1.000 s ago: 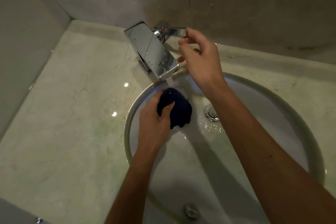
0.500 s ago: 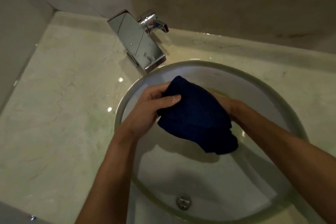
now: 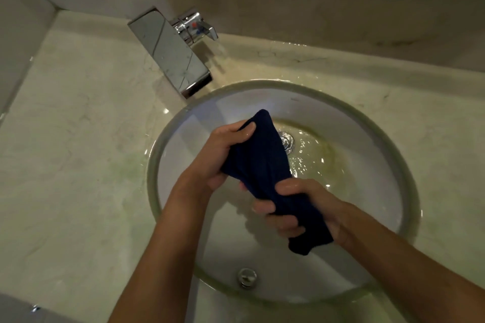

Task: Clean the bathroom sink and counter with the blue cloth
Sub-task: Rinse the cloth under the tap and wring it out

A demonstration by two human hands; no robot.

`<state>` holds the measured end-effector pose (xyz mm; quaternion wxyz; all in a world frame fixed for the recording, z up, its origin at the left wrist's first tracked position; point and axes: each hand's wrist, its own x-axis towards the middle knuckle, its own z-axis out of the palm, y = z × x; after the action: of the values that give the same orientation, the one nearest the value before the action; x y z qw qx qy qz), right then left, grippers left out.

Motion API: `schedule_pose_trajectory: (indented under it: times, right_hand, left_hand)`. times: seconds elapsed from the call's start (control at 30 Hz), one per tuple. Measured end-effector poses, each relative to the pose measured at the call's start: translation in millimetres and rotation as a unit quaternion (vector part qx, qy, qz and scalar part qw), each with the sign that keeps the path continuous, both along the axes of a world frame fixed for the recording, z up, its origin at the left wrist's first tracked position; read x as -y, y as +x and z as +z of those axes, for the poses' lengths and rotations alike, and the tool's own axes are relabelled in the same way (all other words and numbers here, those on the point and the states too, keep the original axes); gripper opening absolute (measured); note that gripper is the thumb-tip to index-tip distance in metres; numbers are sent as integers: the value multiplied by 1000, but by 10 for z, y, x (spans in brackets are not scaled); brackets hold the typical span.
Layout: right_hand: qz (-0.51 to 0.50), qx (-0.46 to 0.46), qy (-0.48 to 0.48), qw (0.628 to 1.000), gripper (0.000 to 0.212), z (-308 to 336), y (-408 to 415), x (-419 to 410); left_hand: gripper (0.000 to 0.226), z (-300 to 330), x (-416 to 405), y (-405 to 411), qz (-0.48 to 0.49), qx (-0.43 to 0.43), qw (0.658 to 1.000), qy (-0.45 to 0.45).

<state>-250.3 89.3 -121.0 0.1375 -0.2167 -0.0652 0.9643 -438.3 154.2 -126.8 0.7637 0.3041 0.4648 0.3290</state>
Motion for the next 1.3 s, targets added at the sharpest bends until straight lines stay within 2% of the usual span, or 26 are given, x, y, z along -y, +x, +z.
schedule_pose_trajectory:
  times: [0.03, 0.07, 0.1, 0.13, 0.17, 0.2, 0.23, 0.27, 0.3, 0.37, 0.43, 0.5, 0.53, 0.57, 0.67, 0.7, 0.73, 0.8, 0.83, 0.93, 1.03, 1.1, 1.17, 1.2, 1.23, 1.3]
  right_hand:
    - [-3, 120, 35, 992, 36, 51, -5, -18]
    - [5, 268, 103, 958, 26, 67, -38, -41]
    - [22, 402, 195, 895, 17, 27, -68, -66]
    - [37, 503, 289, 814, 11, -26, -100, -89]
    - [49, 571, 365, 734, 10, -86, -145, -99]
    - [66, 610, 405, 678, 13, -149, -180, -98]
    - [70, 626, 420, 653, 16, -176, -187, -96]
    - [61, 625, 413, 660, 15, -160, -165, -95]
    - [46, 607, 388, 692, 10, -106, -121, -94]
    - [10, 530, 294, 795, 13, 68, -20, -101]
    - [-33, 418, 162, 893, 25, 230, 56, -67]
    - [-88, 267, 35, 959, 43, 347, 32, -30]
    - [-112, 185, -14, 976, 51, 376, -12, -15]
    - [-128, 112, -44, 984, 56, 391, -59, -5]
    - [-117, -12, -43, 992, 54, 387, -159, 34]
    - [-101, -47, -35, 993, 54, 368, -180, 67]
    - [-86, -88, -33, 992, 55, 345, -201, 109]
    - [-72, -160, -34, 984, 57, 297, -249, 191]
    - [-74, -179, -32, 981, 57, 291, -270, 227]
    - [-83, -206, 2, 975, 50, 276, -296, 295]
    - [-86, -168, 15, 982, 39, 313, -274, 299]
    - [-96, -84, -29, 991, 37, 434, -252, 235]
    - [-78, 125, -20, 989, 43, 525, -234, 109]
    - [-42, 259, 28, 965, 44, 547, -251, 51]
    - [0, 384, 92, 919, 40, 510, -280, 6]
    - [46, 555, 205, 805, 26, 394, -387, -12]
  left_hand:
    - [21, -39, -7, 34, 19, -49, 999, -3]
    - [16, -110, -15, 79, 46, -117, 992, -3]
    - [14, -193, -11, 147, 78, -192, 978, 1]
    - [15, -277, 4, 227, 100, -275, 956, 11]
    - [17, -346, 31, 308, 111, -350, 930, 23]
    - [20, -344, 70, 370, 110, -403, 908, 23]
    - [21, -346, 98, 401, 104, -421, 901, 15]
    - [21, -325, 102, 386, 98, -398, 912, -1]
    - [20, -300, 85, 336, 97, -342, 934, -24]
    - [26, -135, 89, 192, 101, -163, 979, -73]
    - [58, -2, 171, 65, 103, 0, 989, -105]
    - [94, 37, 265, 34, 126, 138, 975, -123]
    - [106, 81, 309, 68, 127, 188, 966, -124]
    - [111, 119, 350, 126, 118, 201, 964, -126]
    - [92, 224, 357, 251, 76, 168, 972, -149]
    - [86, 242, 340, 249, 61, 220, 961, -154]
    - [85, 275, 315, 239, 40, 313, 938, -141]
    - [91, 321, 283, 235, 14, 461, 879, -122]
    - [87, 298, 282, 258, 14, 475, 875, -95]
    - [51, 291, 313, 350, 24, 419, 907, -35]
    - [36, 340, 261, 301, 67, 347, 932, -84]
    - [30, 354, 182, 257, 83, 257, 954, -128]
    - [23, 301, 98, 248, 65, 110, 984, -123]
    - [20, 225, 63, 268, 62, 31, 990, -123]
    - [16, 158, 41, 305, 69, -36, 988, -131]
    - [18, -9, 47, 393, 50, -171, 976, -128]
